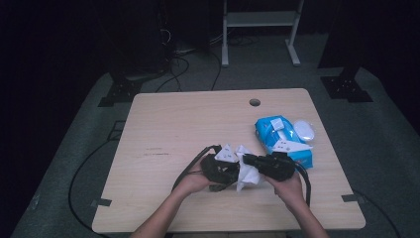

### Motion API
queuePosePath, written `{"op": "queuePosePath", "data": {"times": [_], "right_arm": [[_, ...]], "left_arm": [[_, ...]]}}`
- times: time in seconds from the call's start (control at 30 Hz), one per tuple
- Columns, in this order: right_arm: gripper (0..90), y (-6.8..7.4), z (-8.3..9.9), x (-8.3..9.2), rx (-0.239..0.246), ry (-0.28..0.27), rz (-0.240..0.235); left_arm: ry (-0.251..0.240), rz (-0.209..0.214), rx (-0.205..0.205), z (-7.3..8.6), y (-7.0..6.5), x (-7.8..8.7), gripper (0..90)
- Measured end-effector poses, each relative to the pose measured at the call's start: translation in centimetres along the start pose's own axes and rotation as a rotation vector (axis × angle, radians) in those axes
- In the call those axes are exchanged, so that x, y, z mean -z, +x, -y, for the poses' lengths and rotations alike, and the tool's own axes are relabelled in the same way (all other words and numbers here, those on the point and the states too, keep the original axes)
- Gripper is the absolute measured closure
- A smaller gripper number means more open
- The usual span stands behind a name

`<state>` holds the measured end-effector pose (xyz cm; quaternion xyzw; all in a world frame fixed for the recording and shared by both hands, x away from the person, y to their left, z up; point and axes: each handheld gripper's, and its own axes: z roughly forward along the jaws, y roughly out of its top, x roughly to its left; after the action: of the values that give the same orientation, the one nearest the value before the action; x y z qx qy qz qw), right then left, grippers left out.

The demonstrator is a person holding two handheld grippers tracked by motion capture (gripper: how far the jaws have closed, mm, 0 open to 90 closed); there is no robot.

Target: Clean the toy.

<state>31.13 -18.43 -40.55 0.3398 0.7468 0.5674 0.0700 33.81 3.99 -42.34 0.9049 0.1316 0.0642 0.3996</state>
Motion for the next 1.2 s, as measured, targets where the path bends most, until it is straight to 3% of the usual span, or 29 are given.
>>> {"op": "queuePosePath", "data": {"times": [0.07, 0.27, 0.47, 0.7, 0.87, 0.97, 1.1, 1.2], "right_arm": [[86.2, 0.3, 0.0, -0.4, 0.044, 0.019, 0.032], [86.3, -0.5, 0.6, -1.0, -0.001, 0.038, 0.051], [86.3, 0.5, -1.1, -2.0, 0.058, 0.038, 0.032], [86.3, 0.7, -2.4, -2.7, 0.118, 0.032, 0.060], [86.4, 0.1, -1.9, -2.6, 0.095, 0.047, 0.083], [86.3, 0.7, -2.1, -2.7, 0.087, 0.026, 0.048], [86.3, 1.6, -2.6, -3.0, 0.122, 0.018, 0.020], [86.3, 0.9, -2.2, -2.9, 0.118, 0.020, 0.056]], "left_arm": [[-0.015, 0.001, 0.007, 0.4, 0.0, 0.4, 56.9], [-0.029, -0.004, 0.030, 1.3, 0.6, 1.3, 57.0], [-0.060, -0.022, 0.044, 1.5, 1.2, 1.9, 57.0], [-0.117, -0.049, 0.075, 1.8, 1.7, 2.8, 57.0], [-0.124, -0.051, 0.085, 2.2, 1.8, 2.9, 57.0], [-0.148, -0.032, 0.105, 2.2, 1.6, 2.6, 57.0], [-0.146, -0.039, 0.084, 2.1, 1.2, 2.6, 57.0], [-0.149, -0.038, 0.092, 2.4, 1.2, 2.9, 57.0]]}}
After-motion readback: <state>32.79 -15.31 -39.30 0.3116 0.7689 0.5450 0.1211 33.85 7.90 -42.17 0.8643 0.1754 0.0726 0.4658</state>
